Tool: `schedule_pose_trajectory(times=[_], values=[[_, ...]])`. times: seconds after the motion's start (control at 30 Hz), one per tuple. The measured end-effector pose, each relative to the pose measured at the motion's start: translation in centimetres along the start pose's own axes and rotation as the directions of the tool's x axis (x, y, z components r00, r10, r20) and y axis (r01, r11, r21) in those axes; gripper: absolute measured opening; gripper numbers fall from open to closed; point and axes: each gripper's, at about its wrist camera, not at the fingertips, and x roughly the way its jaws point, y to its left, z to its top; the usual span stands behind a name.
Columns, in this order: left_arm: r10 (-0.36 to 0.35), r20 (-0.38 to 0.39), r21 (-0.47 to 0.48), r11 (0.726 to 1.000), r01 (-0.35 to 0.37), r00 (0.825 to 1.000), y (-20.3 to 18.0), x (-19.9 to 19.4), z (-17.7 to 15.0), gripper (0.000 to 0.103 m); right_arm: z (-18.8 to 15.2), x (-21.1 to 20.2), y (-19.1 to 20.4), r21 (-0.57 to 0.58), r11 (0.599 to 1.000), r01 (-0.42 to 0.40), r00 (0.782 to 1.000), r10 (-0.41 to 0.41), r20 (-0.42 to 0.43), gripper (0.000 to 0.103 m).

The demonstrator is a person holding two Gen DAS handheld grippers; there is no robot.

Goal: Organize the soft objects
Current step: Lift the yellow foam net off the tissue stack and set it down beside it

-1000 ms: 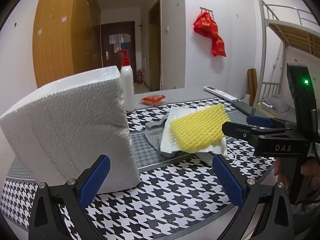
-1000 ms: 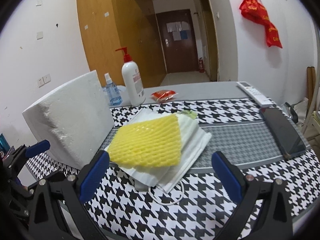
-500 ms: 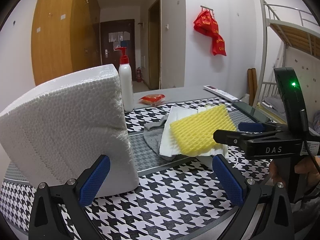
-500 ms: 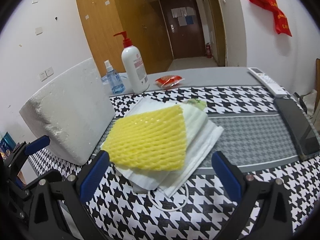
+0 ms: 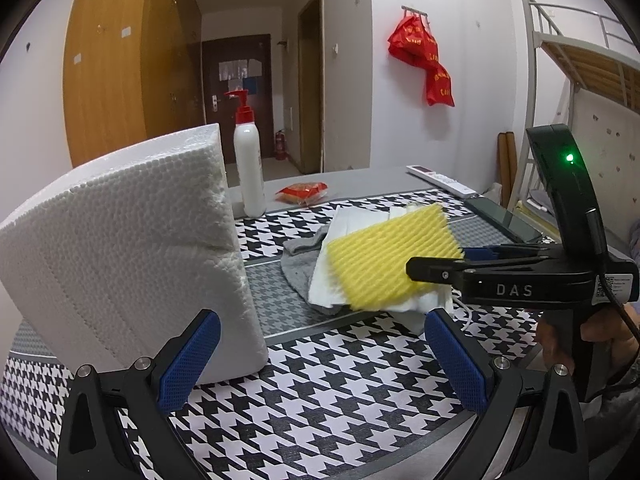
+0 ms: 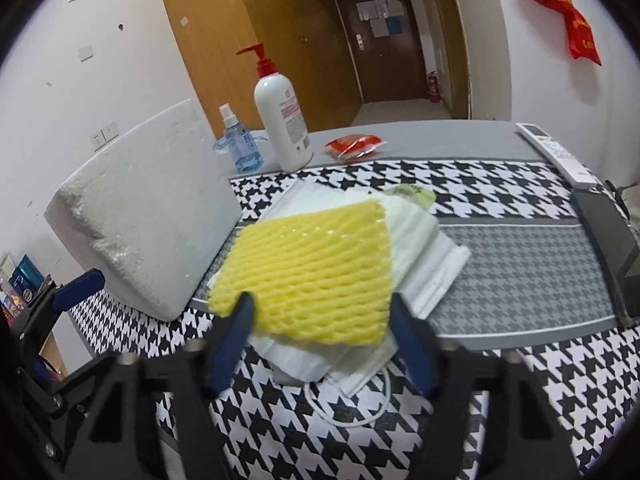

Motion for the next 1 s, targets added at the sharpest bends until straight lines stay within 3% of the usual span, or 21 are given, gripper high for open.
schedule_pose_trajectory(times=[0.2,0.3,0.57,1.0], values=[[0.001,0.006,0.000,1.000,-0.001,1.000,-0.7,-0.3,0.3,0.102,-0.1,-2.2,-0.1,-0.014,1.000,0.001,0.999,0.000,0.041,0.024],[-0.006,0.011,0.012,1.000,0.006,1.000,-1.3,-0.4,0.5,0.102,-0.3,-3.3,-0.1,-0.030,0.999,-0.023,0.999,0.024,0.047,0.012],[-0.032,0.024,0.036,0.999,0.031,0.999,-3.0,-0.5,0.9,0.102,-1.1,-6.7,-0.6,-0.027,1.000,-0.007,0.994,0.010,0.104,0.011],[-0.063,-0.008,0.079,0.995,0.064,0.998,-5.5,1.6,1.7,0.102,-3.1,-10.2,-4.4,0.085,0.991,0.104,0.982,-0.116,0.147,0.011]])
